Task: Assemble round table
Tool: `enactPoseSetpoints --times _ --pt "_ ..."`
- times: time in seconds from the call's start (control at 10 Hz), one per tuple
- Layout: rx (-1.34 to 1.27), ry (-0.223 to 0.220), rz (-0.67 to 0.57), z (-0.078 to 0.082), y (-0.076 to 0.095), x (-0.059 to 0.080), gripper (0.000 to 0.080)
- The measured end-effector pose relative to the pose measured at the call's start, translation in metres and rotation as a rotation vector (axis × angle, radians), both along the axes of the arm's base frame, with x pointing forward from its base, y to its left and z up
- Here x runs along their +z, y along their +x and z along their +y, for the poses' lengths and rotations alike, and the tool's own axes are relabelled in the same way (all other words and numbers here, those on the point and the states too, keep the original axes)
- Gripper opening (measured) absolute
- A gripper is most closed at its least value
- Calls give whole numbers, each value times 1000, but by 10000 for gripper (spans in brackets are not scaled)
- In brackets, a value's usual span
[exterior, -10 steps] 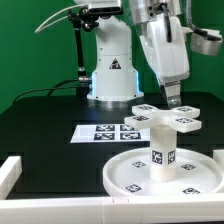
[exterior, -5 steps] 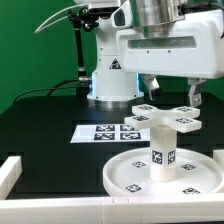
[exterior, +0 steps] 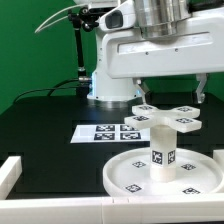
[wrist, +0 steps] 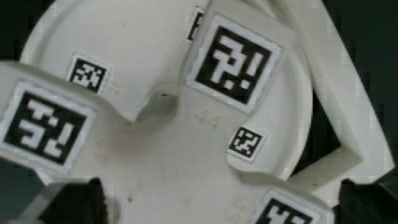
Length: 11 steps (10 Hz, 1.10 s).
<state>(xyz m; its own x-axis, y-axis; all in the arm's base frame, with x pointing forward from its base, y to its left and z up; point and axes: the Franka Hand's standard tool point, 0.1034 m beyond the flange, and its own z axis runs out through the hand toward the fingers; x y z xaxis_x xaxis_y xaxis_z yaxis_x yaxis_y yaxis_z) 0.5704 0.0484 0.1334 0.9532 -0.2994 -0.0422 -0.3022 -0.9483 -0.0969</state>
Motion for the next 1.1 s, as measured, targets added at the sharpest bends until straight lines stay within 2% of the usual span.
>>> enactPoseSetpoints --times 0.2,0.6,0.9,1.1 --pt "229 -16 -27 1 2 1 648" --pt "505 -15 -52 -2 2 0 648" --pt "920 -48 -66 -5 1 -3 648" --pt "1029 -49 -73 -6 1 -3 648"
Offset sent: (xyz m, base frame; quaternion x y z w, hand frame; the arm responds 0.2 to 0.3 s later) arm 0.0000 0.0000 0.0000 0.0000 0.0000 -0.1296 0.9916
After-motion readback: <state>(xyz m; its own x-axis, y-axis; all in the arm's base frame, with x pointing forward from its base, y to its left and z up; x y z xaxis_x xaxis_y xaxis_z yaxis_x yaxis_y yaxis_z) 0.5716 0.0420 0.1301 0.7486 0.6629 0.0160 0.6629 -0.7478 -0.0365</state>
